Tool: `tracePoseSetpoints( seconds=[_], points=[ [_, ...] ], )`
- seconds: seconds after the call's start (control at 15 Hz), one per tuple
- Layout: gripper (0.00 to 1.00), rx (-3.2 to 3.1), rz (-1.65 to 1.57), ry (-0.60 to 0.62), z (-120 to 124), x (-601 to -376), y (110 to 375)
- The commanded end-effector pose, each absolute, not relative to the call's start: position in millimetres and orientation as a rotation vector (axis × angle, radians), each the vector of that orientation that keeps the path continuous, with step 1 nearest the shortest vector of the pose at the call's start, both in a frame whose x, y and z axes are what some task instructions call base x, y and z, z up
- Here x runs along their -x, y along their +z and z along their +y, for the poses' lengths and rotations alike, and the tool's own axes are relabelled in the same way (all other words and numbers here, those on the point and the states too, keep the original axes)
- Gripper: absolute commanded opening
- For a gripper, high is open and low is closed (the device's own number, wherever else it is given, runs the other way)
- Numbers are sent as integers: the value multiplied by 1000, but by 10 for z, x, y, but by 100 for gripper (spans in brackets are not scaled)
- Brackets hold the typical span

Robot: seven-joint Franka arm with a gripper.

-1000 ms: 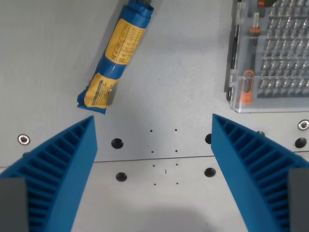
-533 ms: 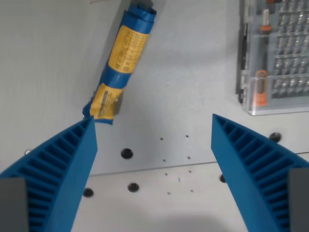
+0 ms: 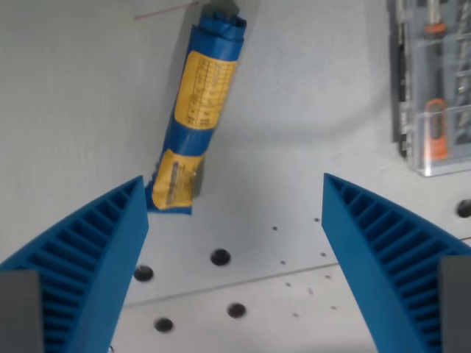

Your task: Move above the blue bag

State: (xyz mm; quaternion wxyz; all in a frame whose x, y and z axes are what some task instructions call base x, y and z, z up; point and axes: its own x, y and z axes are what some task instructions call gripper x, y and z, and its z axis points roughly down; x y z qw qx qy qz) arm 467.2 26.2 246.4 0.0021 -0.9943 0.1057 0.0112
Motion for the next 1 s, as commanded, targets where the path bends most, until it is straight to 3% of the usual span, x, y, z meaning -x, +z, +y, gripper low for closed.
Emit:
tracePoseSetpoints(
  seconds=[0.07,1.0],
  points=[
    [100,3061,657,-102,327,-4658,2334],
    [100,3008,841,-114,484,-4682,1750]
  ],
)
